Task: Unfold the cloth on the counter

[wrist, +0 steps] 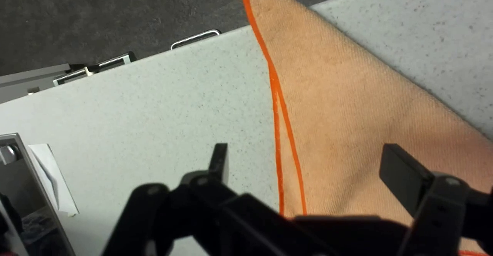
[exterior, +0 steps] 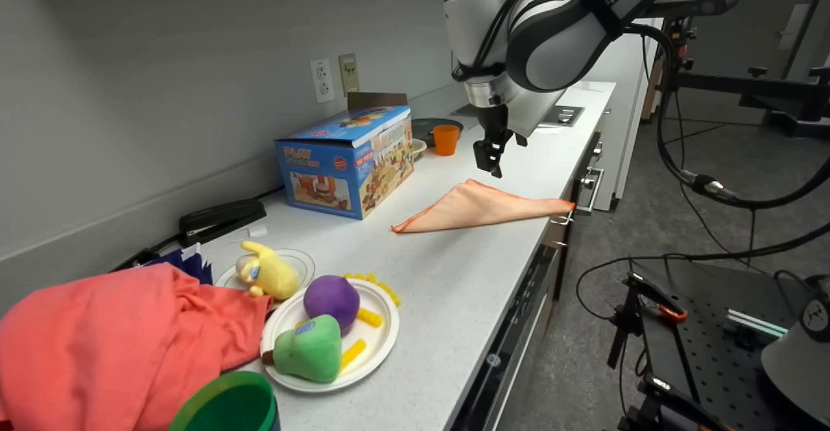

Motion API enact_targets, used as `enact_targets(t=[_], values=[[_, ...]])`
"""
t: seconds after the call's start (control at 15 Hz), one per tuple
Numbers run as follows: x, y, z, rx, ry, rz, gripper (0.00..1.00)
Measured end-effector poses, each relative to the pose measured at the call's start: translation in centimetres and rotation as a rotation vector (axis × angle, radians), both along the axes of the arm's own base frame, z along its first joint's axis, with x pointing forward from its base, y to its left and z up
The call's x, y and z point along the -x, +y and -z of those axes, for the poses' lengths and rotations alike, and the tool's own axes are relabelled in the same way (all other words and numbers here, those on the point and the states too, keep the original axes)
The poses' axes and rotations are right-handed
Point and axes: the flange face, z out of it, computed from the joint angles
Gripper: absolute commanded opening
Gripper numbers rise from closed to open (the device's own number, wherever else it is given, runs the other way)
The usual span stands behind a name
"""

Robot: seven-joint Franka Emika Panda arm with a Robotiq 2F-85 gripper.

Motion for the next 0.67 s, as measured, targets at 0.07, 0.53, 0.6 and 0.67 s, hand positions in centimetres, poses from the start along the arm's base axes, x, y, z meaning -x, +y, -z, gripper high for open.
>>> enact_targets(t=[0.07, 0.53, 0.6, 0.67], values=[[0.0, 0.0, 0.0, -0.001, -0.002, 0.0, 1.0], [-0.8, -0.9, -0.2, 0.003, -0.011, 0.002, 1.0], [-1.2, -1.5, -0.4, 0.002, -0.015, -0.002, 1.0], [-1.7, -2.3, -0.5, -0.004, -0.022, -0.006, 1.0]])
